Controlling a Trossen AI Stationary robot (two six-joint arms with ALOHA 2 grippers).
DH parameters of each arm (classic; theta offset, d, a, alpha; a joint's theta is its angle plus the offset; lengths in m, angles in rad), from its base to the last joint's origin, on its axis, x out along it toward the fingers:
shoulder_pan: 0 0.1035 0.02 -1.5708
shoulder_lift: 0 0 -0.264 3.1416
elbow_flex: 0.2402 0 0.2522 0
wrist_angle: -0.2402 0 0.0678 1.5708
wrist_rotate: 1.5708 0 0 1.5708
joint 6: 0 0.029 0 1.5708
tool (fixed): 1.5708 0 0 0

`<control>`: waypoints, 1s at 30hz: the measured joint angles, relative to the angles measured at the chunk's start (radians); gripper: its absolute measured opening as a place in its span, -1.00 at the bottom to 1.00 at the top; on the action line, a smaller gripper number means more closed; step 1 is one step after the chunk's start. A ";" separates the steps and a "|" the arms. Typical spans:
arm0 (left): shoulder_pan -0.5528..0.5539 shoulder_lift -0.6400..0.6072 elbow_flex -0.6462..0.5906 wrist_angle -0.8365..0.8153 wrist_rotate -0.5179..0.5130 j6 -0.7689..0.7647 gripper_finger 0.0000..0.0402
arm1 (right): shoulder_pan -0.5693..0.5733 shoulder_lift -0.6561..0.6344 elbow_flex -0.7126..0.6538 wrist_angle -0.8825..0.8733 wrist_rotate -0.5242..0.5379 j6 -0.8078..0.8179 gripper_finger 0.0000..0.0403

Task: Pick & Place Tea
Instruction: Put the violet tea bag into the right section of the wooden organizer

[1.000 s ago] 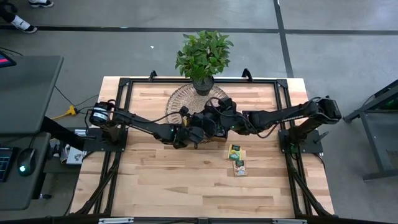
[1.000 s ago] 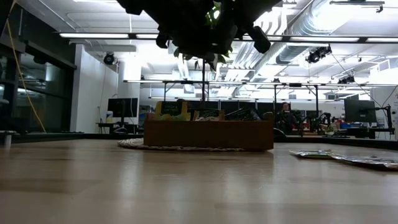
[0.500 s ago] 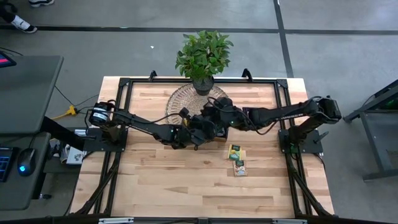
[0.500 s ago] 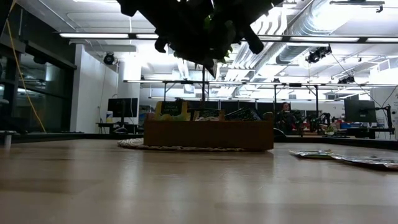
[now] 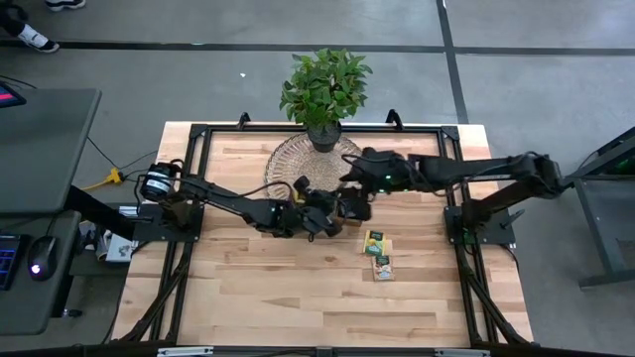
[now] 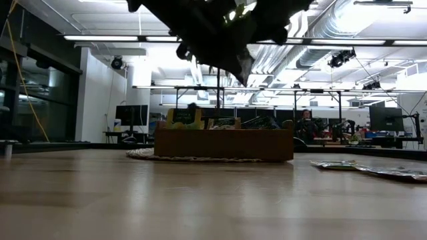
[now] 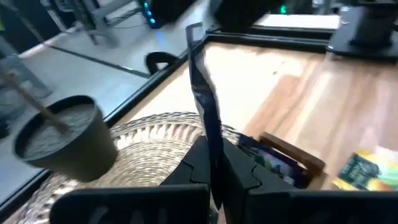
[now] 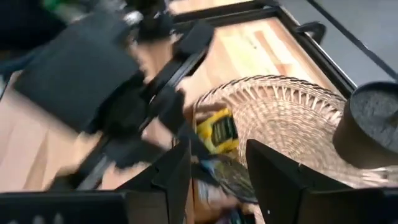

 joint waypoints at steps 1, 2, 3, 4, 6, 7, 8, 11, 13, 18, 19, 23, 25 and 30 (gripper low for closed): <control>0.000 0.000 0.000 0.001 0.014 0.009 -1.00 | 0.000 -0.020 0.000 -0.026 -0.014 -0.032 -0.26; 0.000 0.000 0.000 0.006 0.031 0.018 -1.00 | 0.000 -0.040 0.000 -0.050 -0.033 -0.067 -0.26; 0.000 0.000 -0.001 0.020 0.053 0.028 -1.00 | 0.001 -0.057 0.000 -0.070 -0.052 -0.096 -0.26; 0.000 0.000 -0.001 0.041 0.084 0.042 -1.00 | 0.001 -0.069 0.000 -0.087 -0.064 -0.116 -0.25; 0.000 0.000 -0.001 0.082 0.139 0.068 -1.00 | 0.001 -0.091 0.000 -0.120 -0.066 -0.145 -0.25; 0.000 0.000 -0.001 0.099 0.161 0.079 -1.00 | 0.001 -0.097 0.000 -0.139 -0.066 -0.163 -0.25; 0.000 0.000 -0.001 0.111 0.179 0.085 -1.00 | 0.001 -0.103 0.000 -0.156 -0.066 -0.181 -0.25; 0.000 0.000 -0.001 0.122 0.217 0.090 -1.00 | 0.001 -0.114 0.000 -0.206 -0.092 -0.209 -0.25; 0.000 0.000 -0.001 0.119 0.239 0.090 -1.00 | 0.001 -0.116 0.000 -0.251 -0.120 -0.220 -0.25; 0.000 0.000 -0.001 0.127 0.272 0.090 -1.00 | 0.001 -0.118 0.000 -0.338 -0.153 -0.226 -0.25; 0.000 0.000 -0.001 0.130 0.281 0.090 -1.00 | 0.001 -0.118 0.000 -0.341 -0.157 -0.226 -0.25; 0.000 0.000 -0.001 0.149 0.284 0.090 -1.00 | 0.001 -0.118 0.000 -0.349 -0.176 -0.226 -0.25; 0.000 -0.001 0.000 0.163 0.289 0.090 -1.00 | 0.001 -0.118 0.000 -0.352 -0.177 -0.228 -0.27; 0.000 -0.001 0.000 0.172 0.290 0.090 -1.00 | 0.001 -0.118 0.000 -0.351 -0.176 -0.242 -0.46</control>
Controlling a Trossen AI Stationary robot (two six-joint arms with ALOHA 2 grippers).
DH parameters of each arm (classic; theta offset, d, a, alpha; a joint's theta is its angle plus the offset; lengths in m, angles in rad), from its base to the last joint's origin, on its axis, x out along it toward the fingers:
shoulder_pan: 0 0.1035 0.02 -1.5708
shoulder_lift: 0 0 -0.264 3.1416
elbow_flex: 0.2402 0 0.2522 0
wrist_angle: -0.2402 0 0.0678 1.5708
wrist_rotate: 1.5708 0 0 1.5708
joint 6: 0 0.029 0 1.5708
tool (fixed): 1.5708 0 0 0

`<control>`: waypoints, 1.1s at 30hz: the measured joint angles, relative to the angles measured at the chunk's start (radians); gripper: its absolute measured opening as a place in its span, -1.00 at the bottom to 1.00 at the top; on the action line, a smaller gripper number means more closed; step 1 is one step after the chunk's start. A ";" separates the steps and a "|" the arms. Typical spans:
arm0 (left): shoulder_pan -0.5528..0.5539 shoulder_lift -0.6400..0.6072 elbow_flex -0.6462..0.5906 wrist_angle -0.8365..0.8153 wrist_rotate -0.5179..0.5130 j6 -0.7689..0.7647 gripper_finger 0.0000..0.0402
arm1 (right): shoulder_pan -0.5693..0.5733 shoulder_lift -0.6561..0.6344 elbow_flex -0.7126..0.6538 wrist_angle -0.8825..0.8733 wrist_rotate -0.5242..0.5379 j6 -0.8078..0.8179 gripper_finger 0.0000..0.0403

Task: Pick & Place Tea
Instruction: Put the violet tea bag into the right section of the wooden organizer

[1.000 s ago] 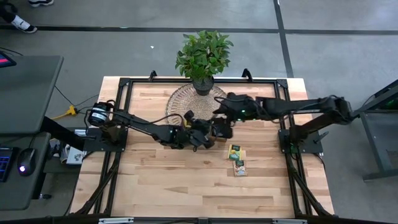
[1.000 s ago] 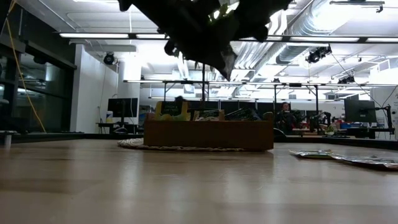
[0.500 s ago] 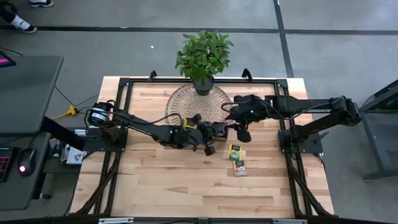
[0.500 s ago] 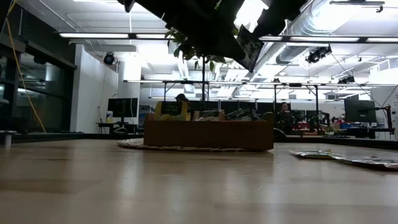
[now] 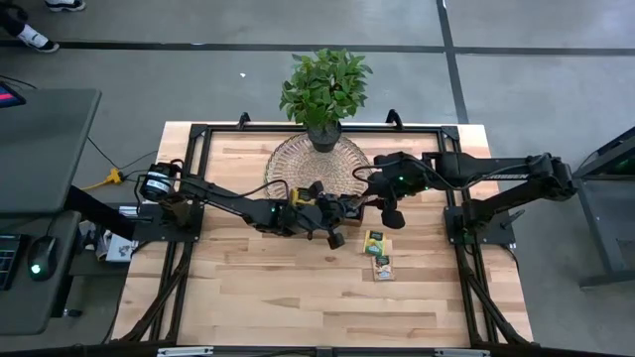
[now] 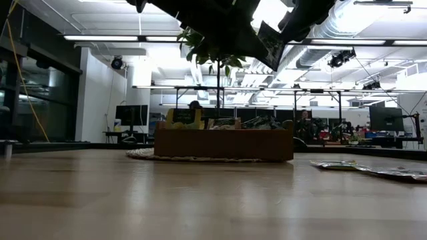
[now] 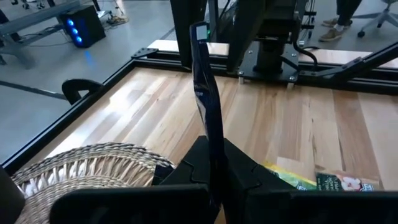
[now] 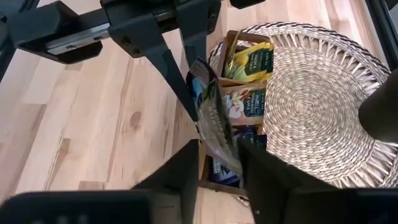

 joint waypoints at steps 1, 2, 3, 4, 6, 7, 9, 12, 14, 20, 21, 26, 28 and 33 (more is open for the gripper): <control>0.000 0.000 0.000 0.000 0.000 0.000 -1.00 | 0.000 0.000 0.000 0.000 0.003 -0.002 -0.52; 0.000 0.000 0.000 0.000 0.000 0.000 -1.00 | 0.000 0.000 0.000 0.001 0.005 -0.004 -0.59; 0.000 0.000 0.000 0.000 0.000 0.000 -1.00 | 0.000 0.000 0.000 0.001 0.005 -0.009 -0.67; 0.000 0.000 0.000 0.000 0.000 0.000 -1.00 | 0.000 0.000 0.000 0.001 0.003 -0.015 -0.76; 0.000 0.000 0.000 0.000 0.000 -0.003 -1.00 | 0.000 0.000 0.000 0.002 0.001 -0.027 -0.92; 0.000 0.000 0.000 0.000 0.000 -0.003 -0.99 | 0.000 0.000 0.000 0.001 0.000 -0.034 -0.96; 0.000 0.000 0.000 -0.001 0.000 -0.002 -0.96 | 0.000 0.000 0.000 0.001 0.000 -0.033 -0.95; 0.000 0.000 0.000 0.000 -0.008 0.000 -0.88 | 0.000 0.000 0.000 0.002 -0.004 -0.033 -0.99; 0.000 0.000 0.000 -0.001 -0.020 0.000 -0.82 | 0.000 0.000 0.000 0.002 0.005 -0.029 -0.98; 0.000 0.000 0.000 -0.012 -0.037 0.000 -0.61 | 0.000 0.000 0.000 -0.006 0.039 -0.018 -0.99; 0.000 0.000 0.000 -0.017 -0.037 0.000 -0.58 | 0.000 0.000 0.000 -0.010 0.048 -0.017 -0.99; 0.000 0.000 0.001 -0.080 -0.038 0.000 -0.45 | 0.000 0.000 0.000 -0.034 0.087 0.007 -1.00; 0.000 0.000 0.001 -0.141 -0.038 0.000 -0.41 | -0.002 0.000 0.000 -0.042 0.103 0.023 -1.00; 0.000 0.000 0.001 -0.320 -0.039 -0.039 -0.34 | -0.008 0.015 0.000 -0.057 0.116 0.059 -1.00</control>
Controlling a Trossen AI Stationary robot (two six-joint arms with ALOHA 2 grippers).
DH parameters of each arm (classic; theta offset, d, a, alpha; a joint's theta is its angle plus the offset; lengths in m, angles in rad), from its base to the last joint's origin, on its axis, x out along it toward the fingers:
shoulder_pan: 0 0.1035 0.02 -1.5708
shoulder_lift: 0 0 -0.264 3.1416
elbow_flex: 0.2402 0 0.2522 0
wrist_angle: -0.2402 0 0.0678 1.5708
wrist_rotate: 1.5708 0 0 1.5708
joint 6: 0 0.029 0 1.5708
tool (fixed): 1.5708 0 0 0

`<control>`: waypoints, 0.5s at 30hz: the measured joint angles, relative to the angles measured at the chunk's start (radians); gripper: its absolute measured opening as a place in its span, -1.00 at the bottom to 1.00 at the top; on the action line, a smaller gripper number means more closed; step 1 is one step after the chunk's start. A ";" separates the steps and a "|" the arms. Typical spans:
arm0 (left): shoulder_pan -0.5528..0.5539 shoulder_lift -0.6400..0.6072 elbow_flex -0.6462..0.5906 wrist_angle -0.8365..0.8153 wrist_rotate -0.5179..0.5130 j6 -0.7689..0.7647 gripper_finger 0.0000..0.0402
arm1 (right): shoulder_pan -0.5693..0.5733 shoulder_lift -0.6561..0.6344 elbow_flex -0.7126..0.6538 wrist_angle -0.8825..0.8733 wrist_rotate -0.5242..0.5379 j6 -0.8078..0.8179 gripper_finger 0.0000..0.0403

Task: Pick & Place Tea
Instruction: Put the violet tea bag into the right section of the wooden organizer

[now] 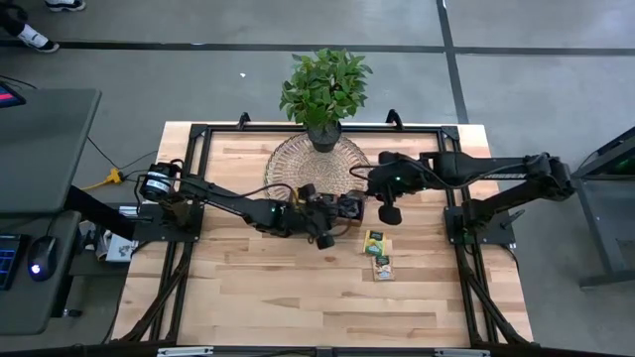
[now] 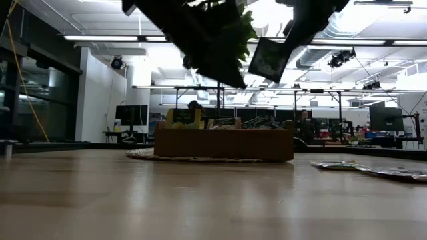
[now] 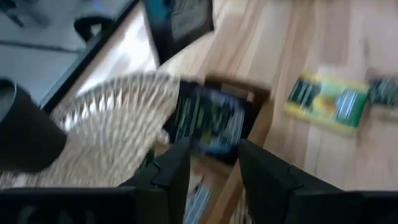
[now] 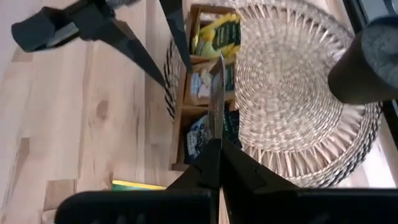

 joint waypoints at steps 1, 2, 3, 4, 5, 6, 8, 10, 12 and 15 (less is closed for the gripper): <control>0.000 0.000 0.000 -0.028 0.000 -0.012 -0.33 | 0.000 0.011 0.000 -0.002 0.002 0.007 -1.00; 0.000 -0.005 0.000 -0.056 0.000 -0.023 -0.32 | 0.000 0.024 0.000 -0.002 0.001 0.011 -1.00; 0.000 -0.013 -0.001 -0.088 0.000 -0.036 -0.32 | 0.000 0.038 0.000 -0.002 0.001 0.013 -1.00; 0.000 -0.019 -0.001 -0.100 0.001 -0.045 -0.32 | 0.000 0.055 0.000 -0.002 0.001 0.014 -1.00; 0.000 -0.021 0.000 -0.097 0.002 -0.056 -0.32 | 0.000 0.072 0.000 -0.001 0.001 0.014 -1.00; 0.000 -0.021 0.002 -0.099 0.001 -0.063 -0.32 | 0.001 0.091 0.000 0.001 0.000 0.014 -1.00; 0.000 -0.024 -0.001 -0.117 -0.010 -0.066 -0.32 | 0.000 0.125 -0.001 0.013 0.000 0.024 -1.00; 0.000 -0.046 -0.002 -0.147 -0.031 -0.067 -0.32 | -0.003 0.155 -0.001 0.027 0.002 0.033 -1.00; 0.000 -0.067 0.002 -0.170 -0.049 -0.069 -0.32 | -0.008 0.176 -0.001 0.040 0.001 0.036 -1.00; 0.000 -0.110 -0.003 -0.244 -0.077 -0.066 -0.32 | -0.014 0.207 -0.001 0.051 -0.006 0.041 -1.00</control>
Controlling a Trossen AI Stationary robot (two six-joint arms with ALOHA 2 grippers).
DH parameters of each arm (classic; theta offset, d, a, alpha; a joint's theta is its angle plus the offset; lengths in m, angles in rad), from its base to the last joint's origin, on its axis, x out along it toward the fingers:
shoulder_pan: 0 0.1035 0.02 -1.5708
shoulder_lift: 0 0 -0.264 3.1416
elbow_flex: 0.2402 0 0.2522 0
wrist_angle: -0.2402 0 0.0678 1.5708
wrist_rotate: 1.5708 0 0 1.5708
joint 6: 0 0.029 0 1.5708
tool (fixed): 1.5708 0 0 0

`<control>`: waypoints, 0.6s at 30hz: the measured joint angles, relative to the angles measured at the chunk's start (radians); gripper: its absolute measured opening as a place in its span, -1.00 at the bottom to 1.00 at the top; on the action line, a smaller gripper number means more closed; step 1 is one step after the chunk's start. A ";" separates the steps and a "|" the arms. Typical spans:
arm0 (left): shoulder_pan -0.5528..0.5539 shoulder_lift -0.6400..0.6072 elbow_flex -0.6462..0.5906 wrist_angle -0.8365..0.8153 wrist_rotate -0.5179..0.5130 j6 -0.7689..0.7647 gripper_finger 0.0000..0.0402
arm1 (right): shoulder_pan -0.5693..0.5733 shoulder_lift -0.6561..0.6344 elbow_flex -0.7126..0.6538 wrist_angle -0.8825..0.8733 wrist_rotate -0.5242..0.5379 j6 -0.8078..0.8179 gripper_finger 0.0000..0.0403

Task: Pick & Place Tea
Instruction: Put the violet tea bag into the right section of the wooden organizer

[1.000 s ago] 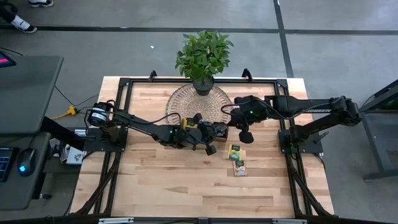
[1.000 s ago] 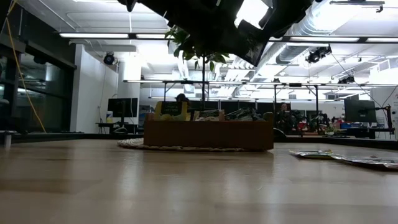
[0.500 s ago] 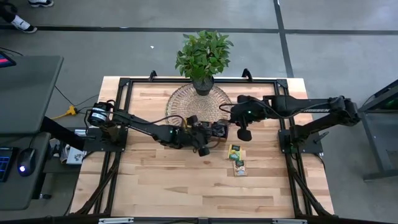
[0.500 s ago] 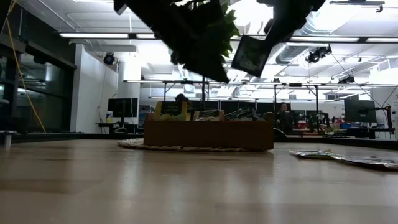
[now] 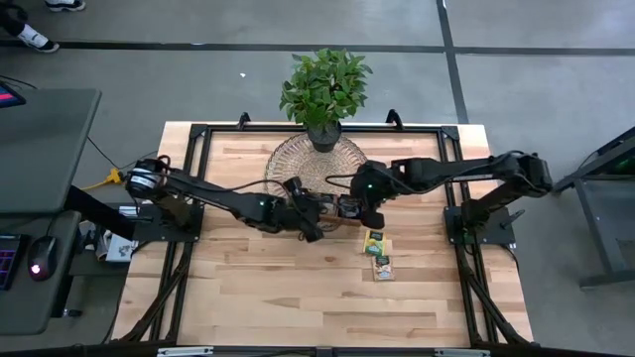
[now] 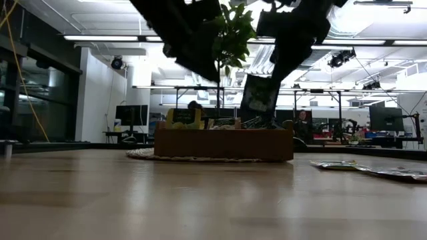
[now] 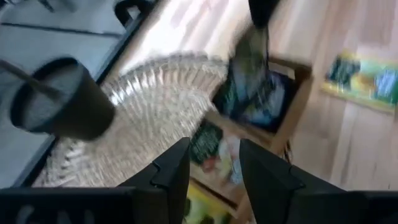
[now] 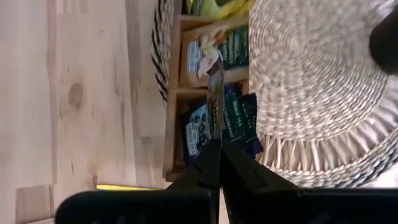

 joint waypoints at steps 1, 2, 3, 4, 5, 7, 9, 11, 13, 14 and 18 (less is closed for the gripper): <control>0.000 -0.009 0.003 0.001 -0.006 -0.001 -0.32 | -0.003 0.011 0.000 -0.003 -0.003 0.005 -1.00; 0.000 -0.021 0.004 -0.011 -0.016 -0.002 -0.32 | -0.005 0.020 0.000 -0.006 -0.009 0.013 -1.00; 0.000 -0.042 0.002 -0.041 -0.031 -0.002 -0.32 | -0.005 0.028 0.000 -0.007 -0.019 0.014 -1.00; 0.000 -0.064 -0.002 -0.064 -0.051 0.000 -0.32 | -0.005 0.036 0.000 -0.007 -0.023 0.014 -1.00; 0.000 -0.079 0.000 -0.060 -0.060 0.000 -0.32 | -0.005 0.043 0.000 -0.008 -0.024 0.014 -1.00; 0.000 -0.102 0.006 -0.054 -0.069 0.000 -0.32 | -0.005 0.059 0.000 -0.012 -0.025 0.017 -1.00; 0.000 -0.128 -0.001 -0.092 -0.080 0.000 -0.32 | -0.005 0.074 0.000 -0.026 -0.025 0.026 -1.00; 0.000 -0.142 0.004 -0.075 -0.086 -0.002 -0.32 | -0.008 0.087 0.000 -0.037 -0.025 0.041 -1.00; 0.000 -0.161 0.002 -0.093 -0.098 -0.004 -0.32 | -0.011 0.101 0.000 -0.042 -0.028 0.042 -1.00; 0.000 -0.169 0.001 -0.097 -0.100 -0.007 -0.32 | -0.011 0.110 0.000 -0.044 -0.028 0.045 -1.00; 0.000 -0.172 0.002 -0.092 -0.103 -0.008 -0.32 | -0.011 0.131 0.000 -0.040 -0.018 0.052 -1.00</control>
